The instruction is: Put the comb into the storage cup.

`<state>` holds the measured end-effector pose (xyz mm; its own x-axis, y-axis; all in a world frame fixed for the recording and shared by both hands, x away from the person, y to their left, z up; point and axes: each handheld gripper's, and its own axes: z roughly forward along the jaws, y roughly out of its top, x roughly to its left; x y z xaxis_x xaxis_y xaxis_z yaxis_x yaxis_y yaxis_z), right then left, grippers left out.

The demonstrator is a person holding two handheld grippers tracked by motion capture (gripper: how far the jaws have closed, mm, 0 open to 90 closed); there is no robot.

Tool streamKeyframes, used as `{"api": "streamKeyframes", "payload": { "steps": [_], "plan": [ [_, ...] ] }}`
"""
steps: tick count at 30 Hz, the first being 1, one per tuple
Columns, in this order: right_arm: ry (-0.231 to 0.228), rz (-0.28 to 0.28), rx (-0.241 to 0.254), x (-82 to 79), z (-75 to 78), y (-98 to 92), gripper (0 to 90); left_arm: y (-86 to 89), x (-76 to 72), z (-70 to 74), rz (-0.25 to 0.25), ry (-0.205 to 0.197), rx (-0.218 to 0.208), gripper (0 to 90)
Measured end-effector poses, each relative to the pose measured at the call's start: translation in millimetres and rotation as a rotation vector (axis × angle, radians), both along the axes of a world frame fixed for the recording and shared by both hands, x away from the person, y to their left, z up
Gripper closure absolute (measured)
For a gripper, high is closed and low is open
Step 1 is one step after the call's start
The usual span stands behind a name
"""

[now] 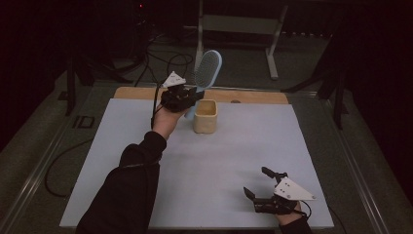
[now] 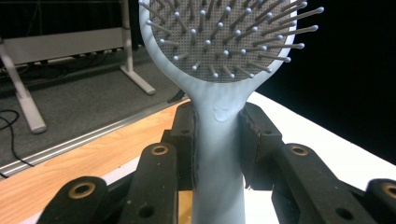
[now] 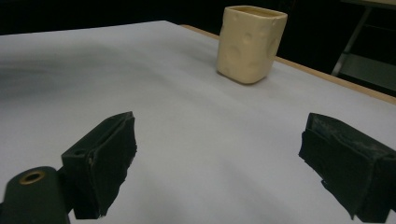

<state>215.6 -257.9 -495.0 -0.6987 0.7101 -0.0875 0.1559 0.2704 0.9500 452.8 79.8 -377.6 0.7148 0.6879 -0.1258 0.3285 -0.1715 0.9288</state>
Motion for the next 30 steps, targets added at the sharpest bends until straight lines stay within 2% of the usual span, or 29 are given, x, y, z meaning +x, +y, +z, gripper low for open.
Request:
{"api": "streamKeyframes", "payload": {
  "steps": [5,11,13,21,25,30],
  "plan": [
    [-0.001,0.0,0.003,0.1,0.2,-1.0,10.1,-5.5,7.3,1.7,-0.01,0.014,-0.036,69.7],
    [0.003,0.001,0.011,0.5,-0.3,-1.1,10.1,-12.9,14.7,3.3,-0.016,0.01,-0.027,69.7],
    [0.002,0.003,0.01,0.4,-0.3,-1.2,10.1,-15.2,19.2,3.3,-0.014,0.023,-0.03,69.7],
    [0.005,0.004,0.014,0.4,-0.7,-1.6,10.1,-25.2,30.4,1.0,-0.026,0.008,-0.058,69.7],
    [0.008,0.006,0.014,0.3,-0.9,-1.4,10.1,-31.2,35.9,1.4,-0.028,-0.011,-0.051,69.7],
    [0.008,0.006,0.018,0.9,-0.8,-2.4,10.1,-34.8,44.3,-3.3,-0.025,-0.022,-0.09,69.7]
  ]
}}
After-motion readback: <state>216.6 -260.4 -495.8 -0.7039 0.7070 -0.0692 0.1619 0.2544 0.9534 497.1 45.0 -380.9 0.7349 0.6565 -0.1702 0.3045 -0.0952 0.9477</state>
